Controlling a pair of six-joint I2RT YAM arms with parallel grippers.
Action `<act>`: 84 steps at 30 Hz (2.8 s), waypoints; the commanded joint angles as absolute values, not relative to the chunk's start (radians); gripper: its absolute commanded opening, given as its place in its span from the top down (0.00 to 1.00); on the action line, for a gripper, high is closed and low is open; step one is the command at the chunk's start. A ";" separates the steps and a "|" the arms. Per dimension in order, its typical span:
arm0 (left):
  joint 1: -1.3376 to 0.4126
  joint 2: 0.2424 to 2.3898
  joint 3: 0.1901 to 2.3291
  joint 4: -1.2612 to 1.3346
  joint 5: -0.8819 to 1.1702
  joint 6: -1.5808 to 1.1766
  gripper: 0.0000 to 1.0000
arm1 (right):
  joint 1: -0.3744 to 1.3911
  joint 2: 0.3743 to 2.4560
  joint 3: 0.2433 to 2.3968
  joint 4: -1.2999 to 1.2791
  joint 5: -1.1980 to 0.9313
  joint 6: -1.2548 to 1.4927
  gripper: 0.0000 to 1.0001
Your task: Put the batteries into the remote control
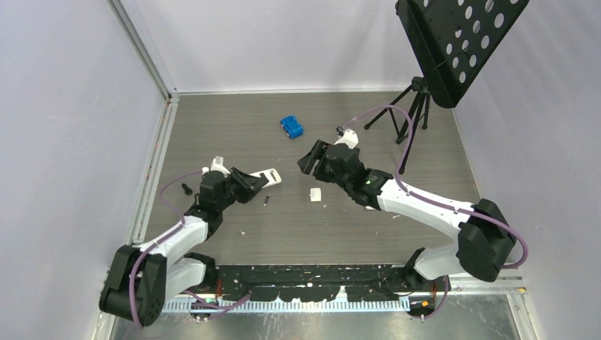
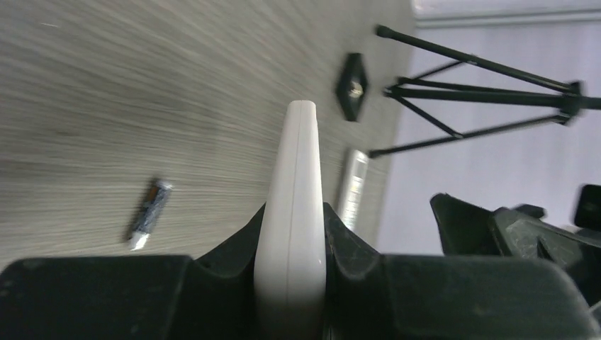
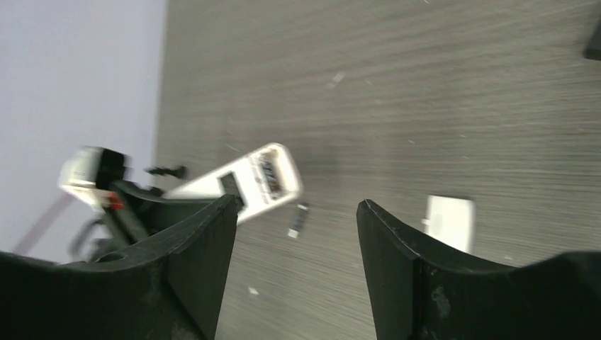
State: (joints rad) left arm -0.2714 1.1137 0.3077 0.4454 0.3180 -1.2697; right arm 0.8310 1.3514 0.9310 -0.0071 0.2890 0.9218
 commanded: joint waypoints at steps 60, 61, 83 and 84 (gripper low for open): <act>-0.261 0.798 0.545 -0.394 -0.476 -0.666 1.00 | 1.142 2.284 1.809 -0.503 0.535 0.712 0.36; -0.262 0.796 0.544 -0.393 -0.479 -0.665 1.00 | 1.145 2.293 1.813 -0.504 0.543 0.708 0.36; -0.261 0.793 0.548 -0.390 -0.481 -0.650 1.00 | 1.153 2.408 1.873 -0.547 0.623 0.653 0.60; -0.260 0.793 0.548 -0.388 -0.479 -0.651 1.00 | 1.154 2.398 1.861 -0.547 0.627 0.655 0.63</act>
State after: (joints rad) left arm -0.2649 0.8112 0.5045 -0.4030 -0.4454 -0.6674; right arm 1.1530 2.3718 1.8885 -0.4854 0.5812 0.6590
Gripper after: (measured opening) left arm 0.222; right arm 0.422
